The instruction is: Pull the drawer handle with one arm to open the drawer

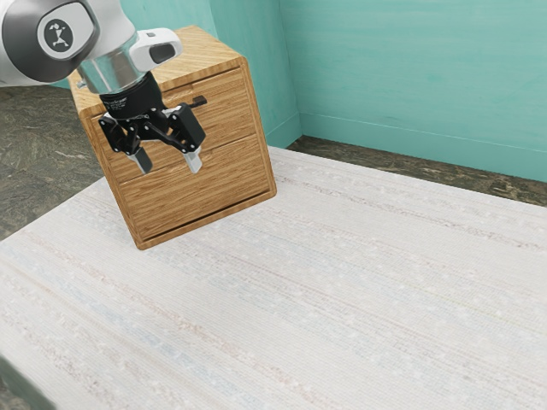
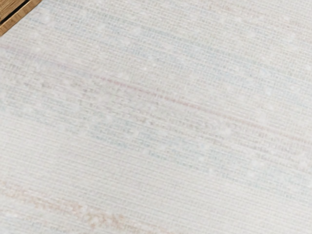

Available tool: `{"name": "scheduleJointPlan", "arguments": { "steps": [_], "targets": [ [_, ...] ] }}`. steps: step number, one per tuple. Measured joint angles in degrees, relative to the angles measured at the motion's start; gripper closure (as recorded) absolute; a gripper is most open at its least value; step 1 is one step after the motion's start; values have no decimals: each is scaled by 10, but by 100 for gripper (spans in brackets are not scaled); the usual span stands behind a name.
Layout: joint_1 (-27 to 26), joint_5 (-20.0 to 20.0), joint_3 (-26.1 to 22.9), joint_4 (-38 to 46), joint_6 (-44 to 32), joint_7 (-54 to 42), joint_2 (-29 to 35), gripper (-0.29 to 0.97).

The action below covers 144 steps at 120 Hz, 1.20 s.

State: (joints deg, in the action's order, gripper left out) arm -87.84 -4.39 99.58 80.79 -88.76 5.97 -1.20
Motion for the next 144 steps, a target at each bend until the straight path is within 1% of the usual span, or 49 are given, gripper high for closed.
{"name": "scheduleJointPlan", "arguments": {
  "steps": [24, 33, 37, 40, 44, 51, 56, 63, 68, 73, 79, 85, 89, 92, 103, 111, 115, 121, 125, 129, 133, 139, 144],
  "targets": [
    [-11, -1, 0, -3, 0, 0, 12, 0],
    [-1, 2, 0, -89, 19, 1, 3, 0],
    [22, 4, -2, -126, 27, 1, -17, 0],
    [28, 6, -6, -148, 32, 1, -28, 0],
    [7, 6, -13, -165, 37, 3, -36, 0],
    [-79, 9, -25, -177, 44, 17, -46, 0],
    [-131, 13, -48, -178, 48, 34, -57, 0],
    [-166, 23, -118, -176, 51, 64, -68, 0],
    [-173, 28, -167, -176, 50, 85, -71, 0],
    [-176, 31, -201, -169, 46, 105, -74, 0],
    [-176, 34, -221, -158, 41, 127, -75, 0],
    [-173, 36, -225, -152, 37, 147, -73, 0],
    [-160, 37, -225, -150, 35, 158, -72, 0],
    [-140, 38, -226, -149, 33, 165, -71, 0],
    [-20, 44, -226, -146, 33, 181, -69, 0],
    [52, 52, -226, -133, 14, 182, -69, 0],
    [97, 35, -226, -129, -4, 181, -72, 0],
    [168, -4, -226, -114, -36, 175, -74, 0],
    [204, -26, -225, -105, -56, 169, -76, 0],
    [223, -42, -225, -94, -72, 164, -76, 1],
    [231, -51, -224, -87, -81, 158, -74, 0],
    [232, -49, -234, -85, -60, 148, -54, 0],
    [229, -35, -251, -89, -27, 141, -41, 0]
  ]
}}
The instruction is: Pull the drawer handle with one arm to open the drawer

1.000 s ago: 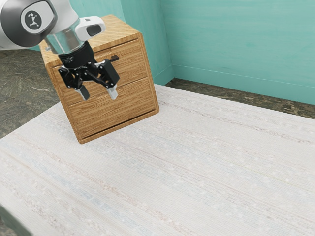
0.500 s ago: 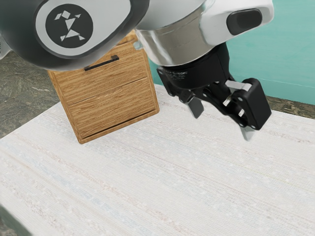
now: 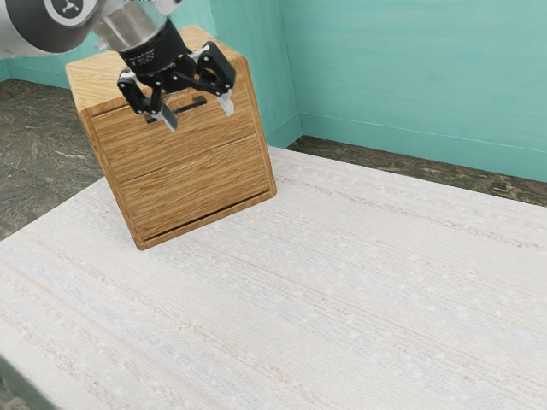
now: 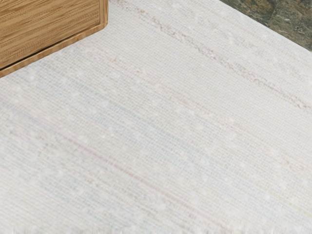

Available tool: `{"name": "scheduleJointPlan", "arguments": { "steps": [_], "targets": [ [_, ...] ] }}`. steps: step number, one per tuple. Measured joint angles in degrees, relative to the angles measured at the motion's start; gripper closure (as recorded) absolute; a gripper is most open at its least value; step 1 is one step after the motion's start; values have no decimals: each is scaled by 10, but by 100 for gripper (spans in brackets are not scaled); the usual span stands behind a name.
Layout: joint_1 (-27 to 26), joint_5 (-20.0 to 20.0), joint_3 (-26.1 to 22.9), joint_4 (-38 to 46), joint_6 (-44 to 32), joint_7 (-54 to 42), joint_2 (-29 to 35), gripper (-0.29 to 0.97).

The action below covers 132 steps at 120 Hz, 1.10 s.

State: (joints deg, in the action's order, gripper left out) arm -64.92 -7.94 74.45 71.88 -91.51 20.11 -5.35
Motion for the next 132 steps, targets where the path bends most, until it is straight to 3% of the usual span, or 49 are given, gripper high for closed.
{"name": "scheduleJointPlan", "arguments": {
  "steps": [9, 19, 25, 57, 65, 77, 90, 105, 121, 132],
  "targets": [
    [-15, 16, -14, -7, 67, -9, 12, 0],
    [-33, -10, -1, 8, 139, -13, 25, 0],
    [-34, -6, 8, 11, 161, -27, 28, 0],
    [-31, 55, 27, 55, -91, -342, 13, 0],
    [15, 17, 20, 68, -156, -425, -25, 0],
    [184, -126, -46, 1, -197, -548, -171, 1],
    [235, -218, -39, -29, -203, -662, -208, 1],
    [244, -261, 9, -15, -198, -773, -213, 1],
    [255, -297, 25, 7, -196, -859, -213, 1],
    [256, -283, 36, 12, -193, -875, -220, 0]
  ]
}}
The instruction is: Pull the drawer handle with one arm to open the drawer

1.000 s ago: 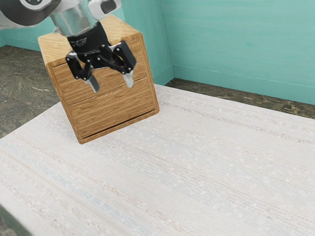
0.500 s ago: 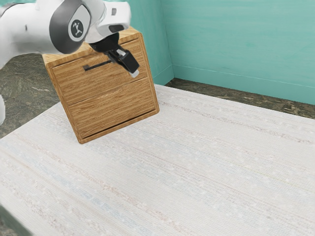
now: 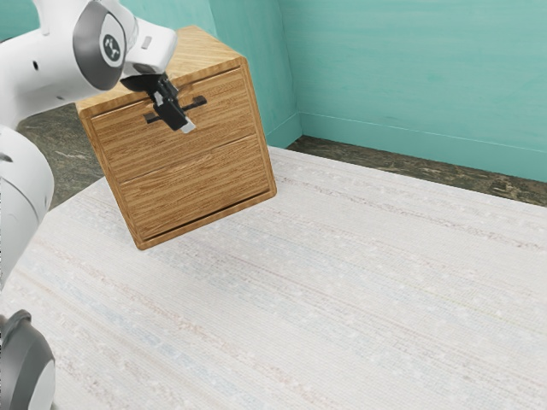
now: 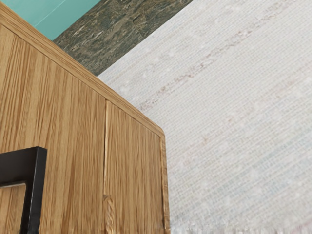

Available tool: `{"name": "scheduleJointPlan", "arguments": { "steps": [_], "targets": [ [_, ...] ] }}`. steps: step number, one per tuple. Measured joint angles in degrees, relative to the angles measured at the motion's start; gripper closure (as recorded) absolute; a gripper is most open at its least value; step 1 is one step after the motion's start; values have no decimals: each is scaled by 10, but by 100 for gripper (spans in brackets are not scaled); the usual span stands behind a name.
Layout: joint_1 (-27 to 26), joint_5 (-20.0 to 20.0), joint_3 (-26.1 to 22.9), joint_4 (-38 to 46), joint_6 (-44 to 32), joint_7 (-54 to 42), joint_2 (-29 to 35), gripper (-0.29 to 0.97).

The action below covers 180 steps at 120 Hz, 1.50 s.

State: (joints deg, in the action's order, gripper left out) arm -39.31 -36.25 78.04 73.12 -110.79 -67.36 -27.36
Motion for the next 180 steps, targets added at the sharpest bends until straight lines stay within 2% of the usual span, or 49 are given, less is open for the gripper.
{"name": "scheduleJointPlan", "arguments": {
  "steps": [15, 31, 83, 151, 168, 180],
  "targets": [
    [6, 45, 3, -2, 13, 1, -9, 0],
    [30, 63, 3, -20, 23, 4, -26, 0],
    [50, 54, 10, -19, 29, 5, -47, 0],
    [63, 35, -14, -37, 4, -5, -53, 0],
    [112, 27, -61, -75, 0, -12, -65, 0],
    [122, 24, -80, -89, -2, -16, -72, 0]
  ]
}}
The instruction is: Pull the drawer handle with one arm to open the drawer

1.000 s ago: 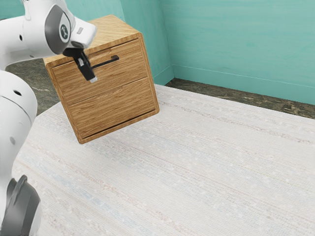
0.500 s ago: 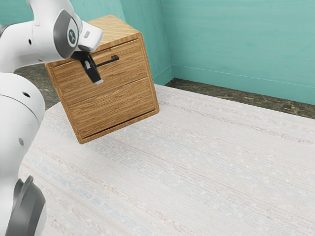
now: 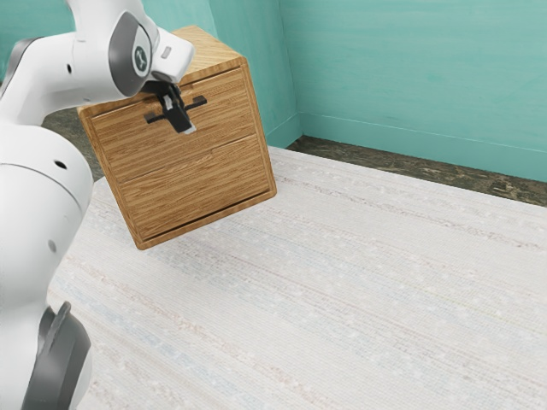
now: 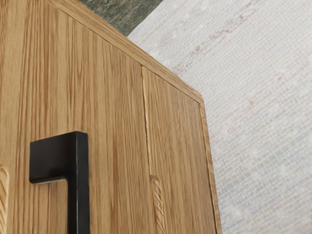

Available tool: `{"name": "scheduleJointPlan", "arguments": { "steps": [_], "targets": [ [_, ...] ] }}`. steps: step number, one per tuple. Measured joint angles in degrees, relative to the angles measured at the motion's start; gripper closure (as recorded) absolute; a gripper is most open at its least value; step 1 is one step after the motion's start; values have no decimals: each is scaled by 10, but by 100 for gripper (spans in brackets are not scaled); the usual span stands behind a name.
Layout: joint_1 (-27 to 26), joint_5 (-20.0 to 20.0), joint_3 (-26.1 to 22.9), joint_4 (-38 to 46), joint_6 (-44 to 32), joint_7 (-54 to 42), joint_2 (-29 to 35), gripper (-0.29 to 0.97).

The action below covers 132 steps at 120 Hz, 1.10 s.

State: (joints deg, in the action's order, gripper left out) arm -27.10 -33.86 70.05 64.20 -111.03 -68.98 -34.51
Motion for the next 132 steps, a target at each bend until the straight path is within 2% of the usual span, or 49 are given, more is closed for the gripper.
{"name": "scheduleJointPlan", "arguments": {
  "steps": [53, 132],
  "targets": [
    [4, -37, -5, 5, -2, -2, -6, 0],
    [10, -37, 0, 24, 1, 12, -3, 0]
  ]
}}
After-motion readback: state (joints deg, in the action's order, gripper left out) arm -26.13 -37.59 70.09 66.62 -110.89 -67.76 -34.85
